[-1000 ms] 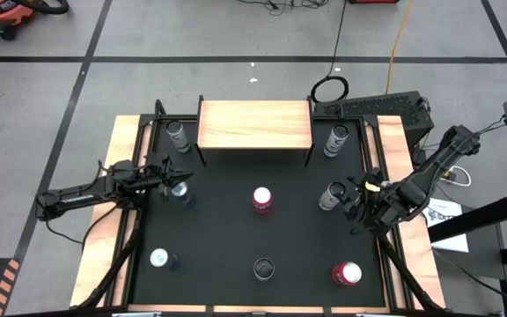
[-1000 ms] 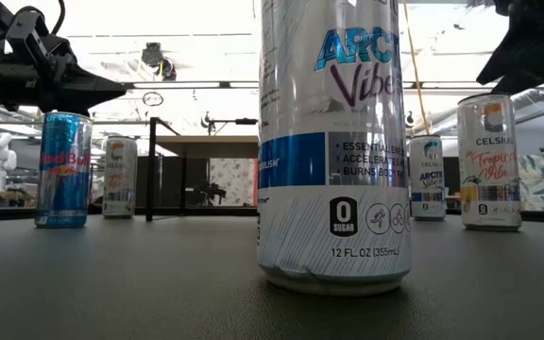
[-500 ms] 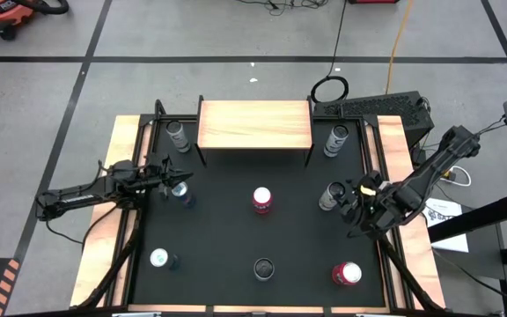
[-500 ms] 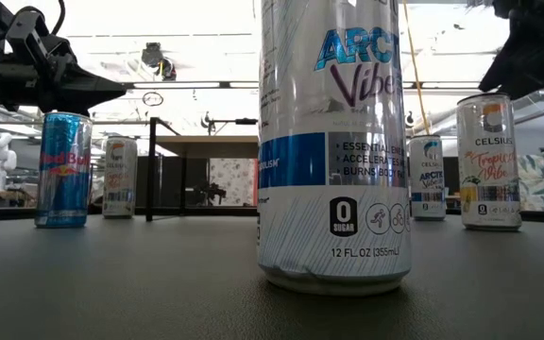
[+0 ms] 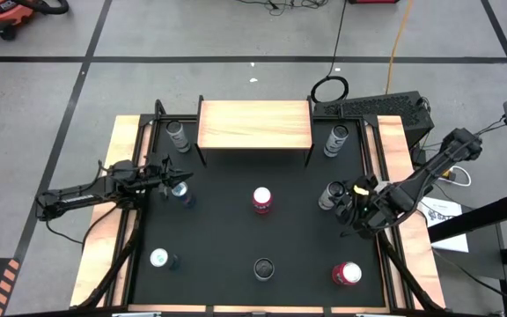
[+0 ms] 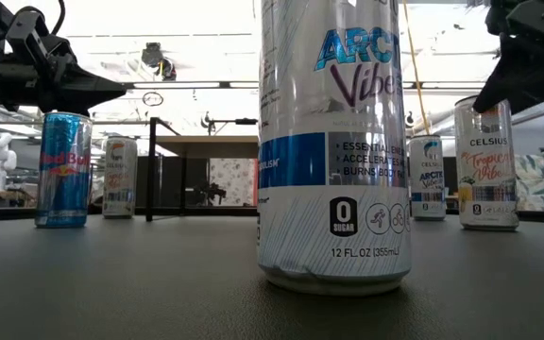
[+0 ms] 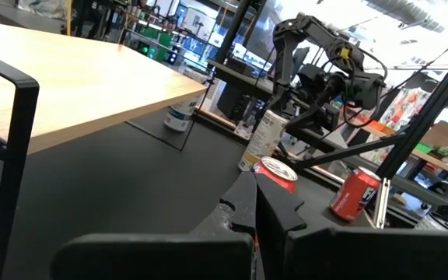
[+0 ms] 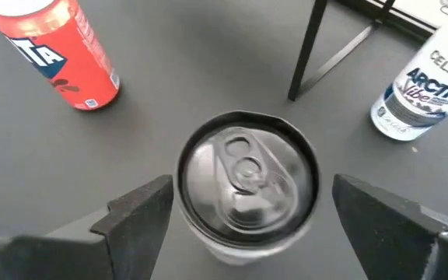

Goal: Place canned beverage on shelf
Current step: Put the bottom white-yellow soda can on the shelf

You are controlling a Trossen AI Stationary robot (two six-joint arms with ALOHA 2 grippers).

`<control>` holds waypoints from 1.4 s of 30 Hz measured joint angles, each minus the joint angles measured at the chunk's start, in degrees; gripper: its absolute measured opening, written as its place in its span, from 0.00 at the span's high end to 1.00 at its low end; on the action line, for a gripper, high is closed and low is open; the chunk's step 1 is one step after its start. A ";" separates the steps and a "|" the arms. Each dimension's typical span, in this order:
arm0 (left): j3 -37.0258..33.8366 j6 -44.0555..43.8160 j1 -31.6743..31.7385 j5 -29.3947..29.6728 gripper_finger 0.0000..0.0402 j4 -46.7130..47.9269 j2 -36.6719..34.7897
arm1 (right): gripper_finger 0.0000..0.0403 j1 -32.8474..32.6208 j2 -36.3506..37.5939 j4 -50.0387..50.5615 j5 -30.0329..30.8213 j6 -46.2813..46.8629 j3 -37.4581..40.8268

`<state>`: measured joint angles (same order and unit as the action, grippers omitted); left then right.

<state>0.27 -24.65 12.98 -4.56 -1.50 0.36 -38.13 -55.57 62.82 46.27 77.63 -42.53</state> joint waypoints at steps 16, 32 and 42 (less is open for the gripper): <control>0.00 0.05 0.01 0.00 1.00 0.00 0.00 | 0.21 3.98 -2.39 -2.35 0.01 -5.86 0.22; 0.00 -0.39 0.02 0.00 1.00 0.00 0.00 | 0.46 4.34 -2.19 -5.08 -2.54 -6.63 0.18; -0.01 -0.41 0.01 0.00 1.00 0.00 0.00 | 0.46 8.26 -2.27 -6.37 -8.60 -18.48 -8.56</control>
<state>0.26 -25.06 12.99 -4.56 -1.49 0.36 -29.87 -57.84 56.45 37.67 59.14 -51.08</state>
